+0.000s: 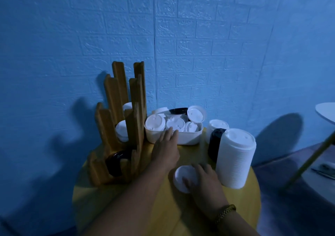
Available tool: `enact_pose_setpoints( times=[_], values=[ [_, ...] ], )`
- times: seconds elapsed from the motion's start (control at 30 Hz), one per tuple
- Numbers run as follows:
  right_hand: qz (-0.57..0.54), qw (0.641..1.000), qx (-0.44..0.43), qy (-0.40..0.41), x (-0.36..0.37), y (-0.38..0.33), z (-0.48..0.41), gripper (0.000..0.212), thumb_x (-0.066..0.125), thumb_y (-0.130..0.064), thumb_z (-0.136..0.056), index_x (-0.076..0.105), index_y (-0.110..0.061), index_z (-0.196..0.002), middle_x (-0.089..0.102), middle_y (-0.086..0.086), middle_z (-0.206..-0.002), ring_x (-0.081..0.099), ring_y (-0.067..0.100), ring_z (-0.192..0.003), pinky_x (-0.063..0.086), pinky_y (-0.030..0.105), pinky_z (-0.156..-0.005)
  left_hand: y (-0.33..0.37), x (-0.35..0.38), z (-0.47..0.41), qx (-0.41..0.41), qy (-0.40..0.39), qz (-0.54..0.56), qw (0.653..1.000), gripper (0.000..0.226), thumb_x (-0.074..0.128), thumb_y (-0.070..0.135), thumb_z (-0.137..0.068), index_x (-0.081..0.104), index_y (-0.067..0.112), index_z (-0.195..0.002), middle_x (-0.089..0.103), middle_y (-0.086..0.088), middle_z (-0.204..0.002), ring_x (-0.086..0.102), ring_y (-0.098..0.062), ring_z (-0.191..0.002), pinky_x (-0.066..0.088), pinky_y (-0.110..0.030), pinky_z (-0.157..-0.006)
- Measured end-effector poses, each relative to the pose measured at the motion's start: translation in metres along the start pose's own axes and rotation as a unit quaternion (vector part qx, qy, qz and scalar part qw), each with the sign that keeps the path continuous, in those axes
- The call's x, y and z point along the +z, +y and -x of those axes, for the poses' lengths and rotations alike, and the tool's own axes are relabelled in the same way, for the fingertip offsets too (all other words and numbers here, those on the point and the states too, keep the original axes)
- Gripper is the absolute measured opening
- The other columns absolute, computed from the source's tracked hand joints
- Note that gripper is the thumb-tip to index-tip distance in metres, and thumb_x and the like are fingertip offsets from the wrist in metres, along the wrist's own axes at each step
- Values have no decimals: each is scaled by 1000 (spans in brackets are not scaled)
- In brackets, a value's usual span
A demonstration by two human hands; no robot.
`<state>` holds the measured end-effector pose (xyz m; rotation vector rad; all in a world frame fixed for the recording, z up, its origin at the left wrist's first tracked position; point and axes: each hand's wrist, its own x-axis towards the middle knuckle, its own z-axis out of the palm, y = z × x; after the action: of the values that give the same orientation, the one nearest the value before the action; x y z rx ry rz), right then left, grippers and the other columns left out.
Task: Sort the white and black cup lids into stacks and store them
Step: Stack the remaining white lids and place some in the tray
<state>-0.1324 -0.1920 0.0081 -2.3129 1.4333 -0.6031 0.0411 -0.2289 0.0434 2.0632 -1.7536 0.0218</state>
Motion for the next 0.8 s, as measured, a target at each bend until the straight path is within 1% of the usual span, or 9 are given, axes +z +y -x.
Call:
enact_pose_setpoints(
  times=[0.1, 0.17, 0.27, 0.33, 0.4, 0.47, 0.57, 0.63, 0.8],
  values=[
    [45, 998, -13, -32, -3, 0, 2, 71, 49, -70, -88, 33, -33, -147, 33, -5, -151, 38, 18, -135, 36, 33, -109, -2, 4, -15, -15, -21, -54, 998, 60, 36, 24, -108, 12, 22, -163, 4, -3, -171, 2, -25, -157, 14, -46, -126],
    [53, 997, -31, -44, -5, 0, 3, 71, 47, -72, -88, 31, -35, -148, 31, -9, -153, 35, 15, -137, 34, 33, -111, -5, 6, -19, -28, -34, -57, 997, 59, 36, 31, -109, 12, 23, -163, 5, -2, -171, 1, -24, -157, 15, -50, -125],
    [59, 996, -49, -52, -7, -1, 3, 65, 40, -71, -92, 32, -37, -147, 37, -12, -148, 38, 10, -133, 33, 32, -109, -8, 10, -20, -24, -11, -75, 997, 56, 38, 32, -108, 21, 23, -160, 16, -1, -169, 11, -24, -155, 23, -50, -123],
    [55, 995, -47, -69, -8, -3, 4, 74, 36, -79, -87, 32, -36, -148, 39, -12, -145, 39, 10, -131, 33, 33, -108, -9, 12, -19, -17, 13, -83, 996, 53, 41, 27, -106, 27, 23, -157, 28, -1, -164, 22, -23, -151, 31, -46, -118],
    [54, 994, -47, -78, -6, -8, 4, 85, 40, -85, -80, 31, -35, -148, 38, -12, -146, 37, 11, -132, 33, 35, -110, -10, 12, -17, -8, 28, -90, 996, 52, 43, 21, -103, 32, 23, -154, 36, 0, -158, 29, -24, -144, 36, -43, -114],
    [58, 995, -53, -67, -3, -14, 4, 85, 47, -84, -78, 32, -35, -146, 39, -13, -144, 38, 11, -131, 34, 34, -110, -10, 10, -14, 6, 33, -97, 995, 52, 43, 16, -102, 35, 23, -153, 40, 0, -153, 35, -24, -139, 37, -39, -111],
    [47, 996, -62, -46, 1, -16, 5, 76, 53, -76, -80, 35, -37, -142, 44, -16, -140, 42, 9, -127, 36, 31, -106, -8, 5, -8, 16, 38, -98, 994, 53, 43, 13, -101, 38, 23, -152, 44, 0, -149, 38, -24, -135, 37, -37, -109],
    [37, 996, -69, -49, 0, -14, 8, 74, 56, -74, -80, 36, -37, -141, 43, -17, -140, 42, 8, -127, 36, 31, -105, -6, 2, 0, 17, 39, -97, 994, 52, 44, 13, -101, 39, 24, -151, 46, -1, -147, 39, -25, -134, 38, -37, -109],
    [27, 992, -88, -80, -10, -6, 22, 80, 57, -76, -78, 35, -36, -144, 42, -16, -143, 40, 9, -129, 33, 30, -110, 1, -6, 24, 25, 34, -102, 994, 51, 43, 16, -101, 39, 26, -151, 46, 0, -146, 38, -25, -134, 37, -38, -109]
  ],
)
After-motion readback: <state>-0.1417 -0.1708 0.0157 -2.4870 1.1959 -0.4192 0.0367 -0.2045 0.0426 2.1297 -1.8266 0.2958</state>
